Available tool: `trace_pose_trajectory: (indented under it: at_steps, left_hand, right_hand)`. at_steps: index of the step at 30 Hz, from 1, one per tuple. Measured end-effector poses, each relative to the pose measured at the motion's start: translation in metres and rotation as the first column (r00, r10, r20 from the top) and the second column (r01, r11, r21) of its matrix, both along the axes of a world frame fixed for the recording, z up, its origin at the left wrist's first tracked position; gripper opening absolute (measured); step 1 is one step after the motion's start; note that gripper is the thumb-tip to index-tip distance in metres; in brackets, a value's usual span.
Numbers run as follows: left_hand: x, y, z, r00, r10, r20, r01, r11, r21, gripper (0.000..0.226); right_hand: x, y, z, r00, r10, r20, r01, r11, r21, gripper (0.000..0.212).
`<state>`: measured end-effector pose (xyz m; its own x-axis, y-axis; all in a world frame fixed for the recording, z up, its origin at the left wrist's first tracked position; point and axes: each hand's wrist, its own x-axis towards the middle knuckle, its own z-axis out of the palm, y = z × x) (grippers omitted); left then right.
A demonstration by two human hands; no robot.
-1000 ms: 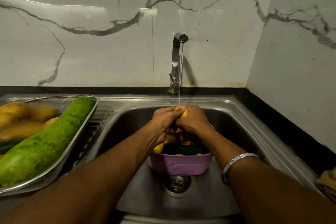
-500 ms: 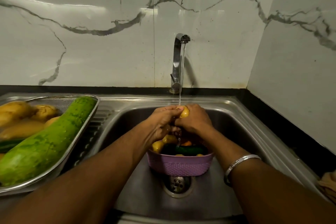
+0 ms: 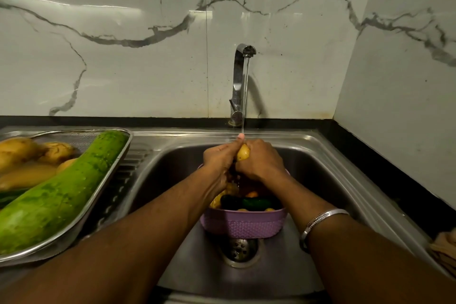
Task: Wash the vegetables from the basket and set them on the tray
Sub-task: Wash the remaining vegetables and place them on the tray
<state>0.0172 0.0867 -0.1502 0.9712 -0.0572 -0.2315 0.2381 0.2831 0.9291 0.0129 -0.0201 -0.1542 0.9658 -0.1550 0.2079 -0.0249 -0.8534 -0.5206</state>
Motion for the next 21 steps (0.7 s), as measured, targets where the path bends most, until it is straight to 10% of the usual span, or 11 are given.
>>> trace_pose_trajectory:
  at_steps: [9,21]
  left_hand:
    - [0.006,0.015,-0.005,0.949,-0.304,0.087,0.302,0.953,0.028,0.029]
    - [0.002,0.007,-0.009,0.996,-0.039,0.085,0.035,0.998,0.048,0.028]
  right_hand:
    - [0.001,-0.015,-0.002,1.000,0.012,-0.022,-0.005,0.961,0.278,0.064]
    - [0.002,-0.009,-0.001,0.994,0.088,-0.062,-0.071,0.969,0.238,0.050]
